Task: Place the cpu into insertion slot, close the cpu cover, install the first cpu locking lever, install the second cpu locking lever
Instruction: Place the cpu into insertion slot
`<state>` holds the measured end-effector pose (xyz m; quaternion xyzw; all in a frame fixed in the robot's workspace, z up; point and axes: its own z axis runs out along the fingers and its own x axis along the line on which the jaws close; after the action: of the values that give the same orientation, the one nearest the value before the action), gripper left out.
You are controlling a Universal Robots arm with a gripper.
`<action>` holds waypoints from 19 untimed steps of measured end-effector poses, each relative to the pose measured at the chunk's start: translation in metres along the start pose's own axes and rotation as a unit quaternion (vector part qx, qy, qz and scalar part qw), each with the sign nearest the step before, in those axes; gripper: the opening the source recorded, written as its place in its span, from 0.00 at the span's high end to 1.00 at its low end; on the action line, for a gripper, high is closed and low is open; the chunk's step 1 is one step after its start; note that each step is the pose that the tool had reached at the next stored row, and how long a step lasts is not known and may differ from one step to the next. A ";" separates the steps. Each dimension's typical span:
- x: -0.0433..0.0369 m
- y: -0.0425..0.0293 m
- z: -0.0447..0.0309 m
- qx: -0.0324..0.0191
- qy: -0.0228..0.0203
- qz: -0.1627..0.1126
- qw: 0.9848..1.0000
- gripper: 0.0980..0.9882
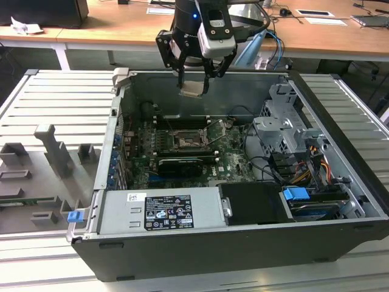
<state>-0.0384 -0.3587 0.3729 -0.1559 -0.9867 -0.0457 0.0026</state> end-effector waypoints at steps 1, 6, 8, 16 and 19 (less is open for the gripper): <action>0.0000 0.0000 0.0000 0.000 0.000 0.003 1.000 0.52; 0.0000 -0.0003 0.0030 0.000 0.000 0.006 1.000 0.52; -0.0001 -0.0003 0.0039 0.000 0.000 0.006 1.000 0.52; -0.0001 -0.0005 0.0055 -0.001 -0.004 0.057 0.998 0.52; -0.0001 -0.0005 0.0060 -0.001 -0.006 0.078 0.997 0.52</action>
<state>-0.0384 -0.3588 0.3669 -0.2328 -0.9715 -0.0454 0.0000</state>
